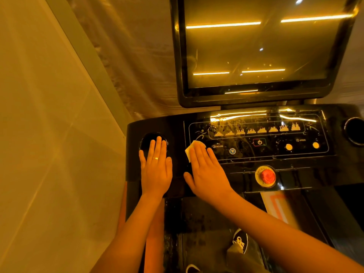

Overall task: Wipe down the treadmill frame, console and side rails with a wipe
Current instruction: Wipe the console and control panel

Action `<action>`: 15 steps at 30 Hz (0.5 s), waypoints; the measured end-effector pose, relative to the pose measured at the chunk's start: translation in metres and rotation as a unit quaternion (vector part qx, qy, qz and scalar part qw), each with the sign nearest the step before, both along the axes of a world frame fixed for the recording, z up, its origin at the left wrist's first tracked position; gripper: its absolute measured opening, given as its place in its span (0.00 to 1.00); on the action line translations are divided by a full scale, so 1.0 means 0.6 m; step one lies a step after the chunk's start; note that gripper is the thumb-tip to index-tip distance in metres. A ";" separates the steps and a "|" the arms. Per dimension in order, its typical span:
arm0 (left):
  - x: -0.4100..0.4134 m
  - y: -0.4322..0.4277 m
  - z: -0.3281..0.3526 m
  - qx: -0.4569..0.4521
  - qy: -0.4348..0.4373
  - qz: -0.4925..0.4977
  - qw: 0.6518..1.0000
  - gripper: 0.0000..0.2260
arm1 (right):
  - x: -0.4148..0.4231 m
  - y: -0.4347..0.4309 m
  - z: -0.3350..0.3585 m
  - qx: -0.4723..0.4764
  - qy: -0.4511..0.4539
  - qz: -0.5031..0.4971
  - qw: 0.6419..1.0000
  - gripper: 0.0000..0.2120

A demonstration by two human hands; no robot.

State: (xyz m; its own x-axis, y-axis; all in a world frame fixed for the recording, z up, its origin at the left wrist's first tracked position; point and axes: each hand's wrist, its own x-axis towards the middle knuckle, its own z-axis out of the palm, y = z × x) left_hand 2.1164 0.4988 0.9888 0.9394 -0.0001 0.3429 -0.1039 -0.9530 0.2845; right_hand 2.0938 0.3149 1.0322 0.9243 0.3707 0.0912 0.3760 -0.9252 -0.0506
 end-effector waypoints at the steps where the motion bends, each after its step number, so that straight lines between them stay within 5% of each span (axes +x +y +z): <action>1: -0.001 0.000 -0.001 0.001 -0.005 -0.004 1.000 0.24 | 0.015 0.002 0.005 0.007 -0.001 -0.003 1.000 0.37; 9: -0.001 0.004 -0.007 0.003 -0.045 -0.033 0.998 0.22 | 0.143 0.023 0.048 0.035 -0.022 -0.037 0.998 0.34; 15: -0.001 0.004 -0.012 0.023 -0.068 -0.051 0.996 0.21 | 0.066 0.006 0.015 0.045 -0.017 0.001 0.999 0.31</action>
